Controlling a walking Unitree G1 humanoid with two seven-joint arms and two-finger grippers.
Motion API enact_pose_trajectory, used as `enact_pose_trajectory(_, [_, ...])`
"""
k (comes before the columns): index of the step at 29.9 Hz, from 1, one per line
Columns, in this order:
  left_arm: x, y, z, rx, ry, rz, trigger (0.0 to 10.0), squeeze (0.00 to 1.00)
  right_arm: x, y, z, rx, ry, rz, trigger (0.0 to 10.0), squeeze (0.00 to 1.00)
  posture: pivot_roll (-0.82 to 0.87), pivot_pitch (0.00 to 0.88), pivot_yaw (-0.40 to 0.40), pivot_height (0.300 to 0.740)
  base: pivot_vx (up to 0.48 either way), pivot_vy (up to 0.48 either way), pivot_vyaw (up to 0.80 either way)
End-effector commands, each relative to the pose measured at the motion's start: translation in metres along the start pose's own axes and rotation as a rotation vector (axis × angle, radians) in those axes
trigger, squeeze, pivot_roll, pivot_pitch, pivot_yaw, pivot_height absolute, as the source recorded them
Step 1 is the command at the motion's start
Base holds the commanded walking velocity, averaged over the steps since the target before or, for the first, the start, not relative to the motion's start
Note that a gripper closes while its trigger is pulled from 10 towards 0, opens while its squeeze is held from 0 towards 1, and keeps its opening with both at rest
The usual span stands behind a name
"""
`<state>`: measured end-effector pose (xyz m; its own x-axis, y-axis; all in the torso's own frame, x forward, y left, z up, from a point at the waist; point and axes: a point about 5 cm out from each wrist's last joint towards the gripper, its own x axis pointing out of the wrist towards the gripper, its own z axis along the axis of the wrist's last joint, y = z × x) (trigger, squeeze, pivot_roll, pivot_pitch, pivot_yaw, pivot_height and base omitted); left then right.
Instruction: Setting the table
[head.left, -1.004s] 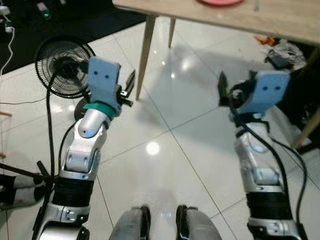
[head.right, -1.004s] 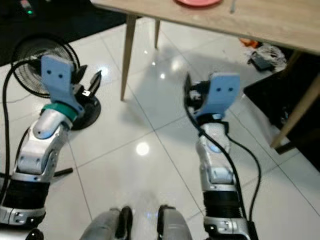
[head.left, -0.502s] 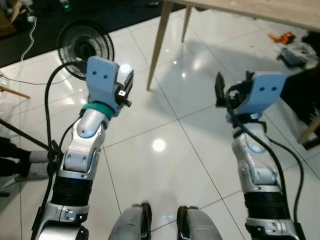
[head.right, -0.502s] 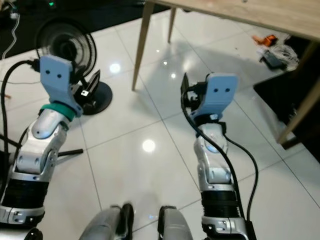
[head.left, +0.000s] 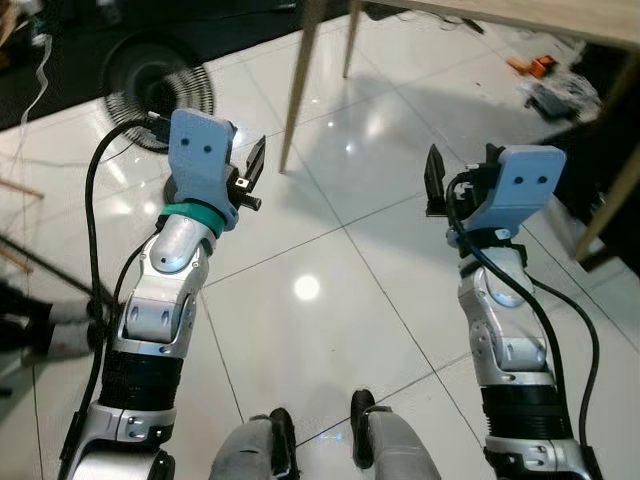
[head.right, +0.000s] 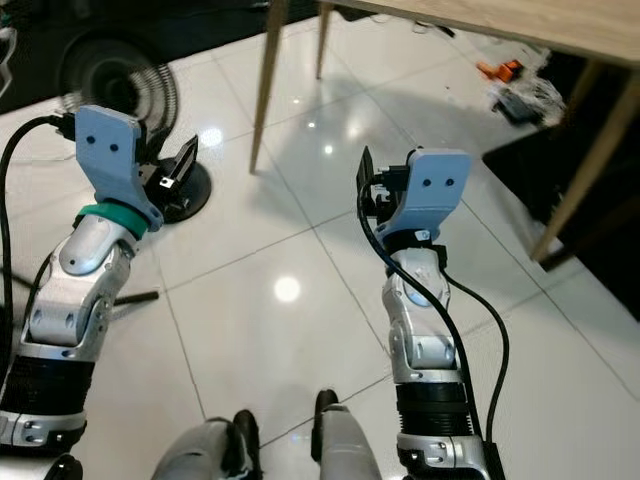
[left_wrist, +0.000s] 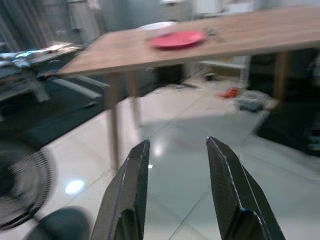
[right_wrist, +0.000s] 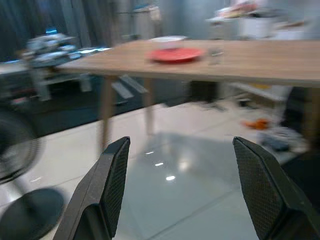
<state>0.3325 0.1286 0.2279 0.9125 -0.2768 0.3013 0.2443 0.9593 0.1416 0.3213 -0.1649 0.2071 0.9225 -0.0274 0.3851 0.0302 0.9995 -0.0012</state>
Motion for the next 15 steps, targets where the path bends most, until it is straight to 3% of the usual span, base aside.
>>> enact_pose_trajectory(1, [-0.002,0.001,-0.004,0.002,0.02,-0.001,10.0,0.0,-0.002,0.0,-0.002,0.012,0.012,-0.003,10.0,0.0,-0.01,0.169,0.112,0.74,0.0,0.0,-0.8])
enact_pose_trajectory(10, [-0.002,0.002,-0.006,0.016,0.036,0.005,10.0,0.0,-0.004,-0.001,-0.004,0.009,0.02,-0.005,10.0,0.0,-0.01,0.173,0.112,0.74,0.0,0.0,-0.8])
enact_pose_trajectory(15, [-0.014,0.011,-0.035,0.005,0.144,0.023,10.0,0.0,-0.017,-0.001,-0.031,-0.034,0.116,0.016,10.0,0.0,-0.01,0.177,0.11,0.74,0.0,0.0,-0.8])
